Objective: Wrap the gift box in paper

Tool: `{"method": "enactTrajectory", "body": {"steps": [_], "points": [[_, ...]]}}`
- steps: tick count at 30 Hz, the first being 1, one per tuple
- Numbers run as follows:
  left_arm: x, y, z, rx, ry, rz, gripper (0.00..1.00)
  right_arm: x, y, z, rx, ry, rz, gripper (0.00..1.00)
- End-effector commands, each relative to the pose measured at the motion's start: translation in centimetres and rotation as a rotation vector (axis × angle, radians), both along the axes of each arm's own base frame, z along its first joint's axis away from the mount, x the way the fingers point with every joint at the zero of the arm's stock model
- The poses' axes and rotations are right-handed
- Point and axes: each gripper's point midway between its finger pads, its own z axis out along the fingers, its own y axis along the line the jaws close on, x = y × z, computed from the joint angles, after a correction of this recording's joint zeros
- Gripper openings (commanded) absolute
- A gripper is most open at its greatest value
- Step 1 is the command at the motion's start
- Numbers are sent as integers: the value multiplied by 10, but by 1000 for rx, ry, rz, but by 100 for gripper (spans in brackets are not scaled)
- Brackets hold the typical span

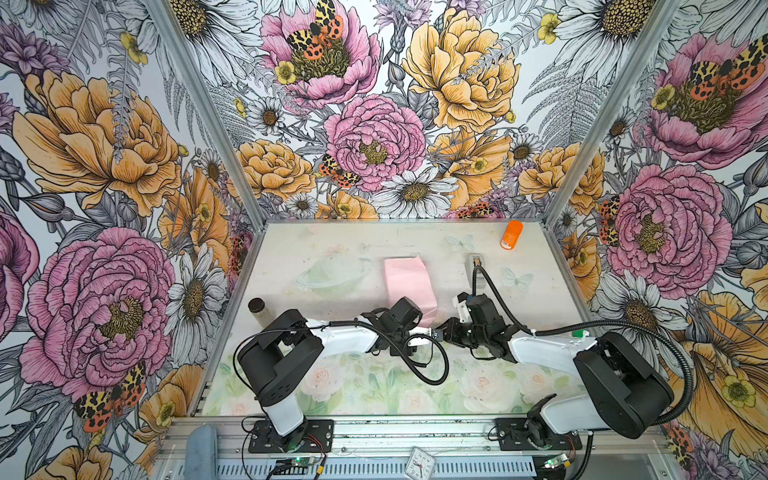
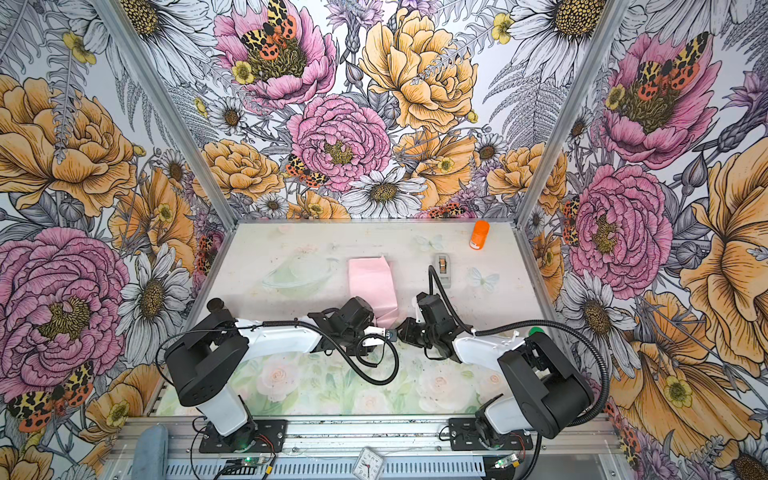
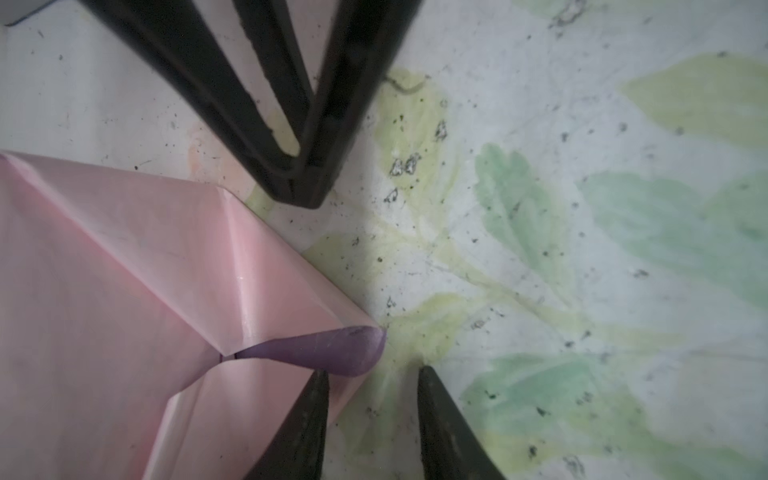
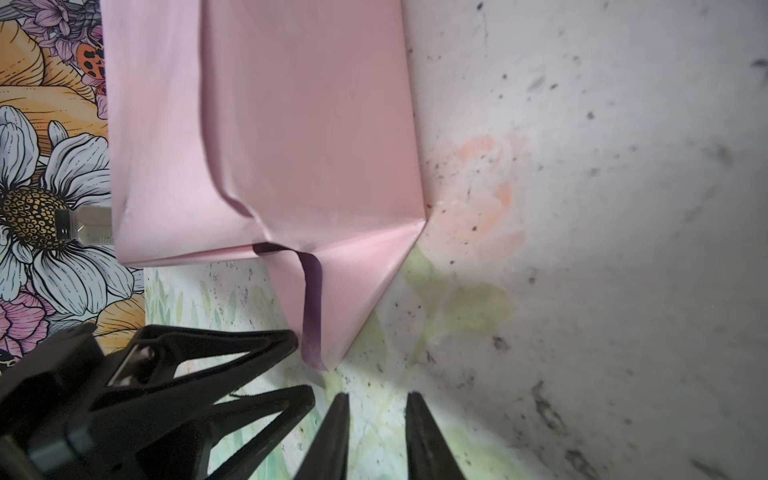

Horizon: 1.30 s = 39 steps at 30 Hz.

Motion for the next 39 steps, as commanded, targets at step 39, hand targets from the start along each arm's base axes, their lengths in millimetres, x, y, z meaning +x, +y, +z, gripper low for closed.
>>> {"method": "enactTrajectory", "body": {"steps": [39], "points": [[28,-9,29,-153,-5,50,0,0,29,-15,73,82,-68,23]]}}
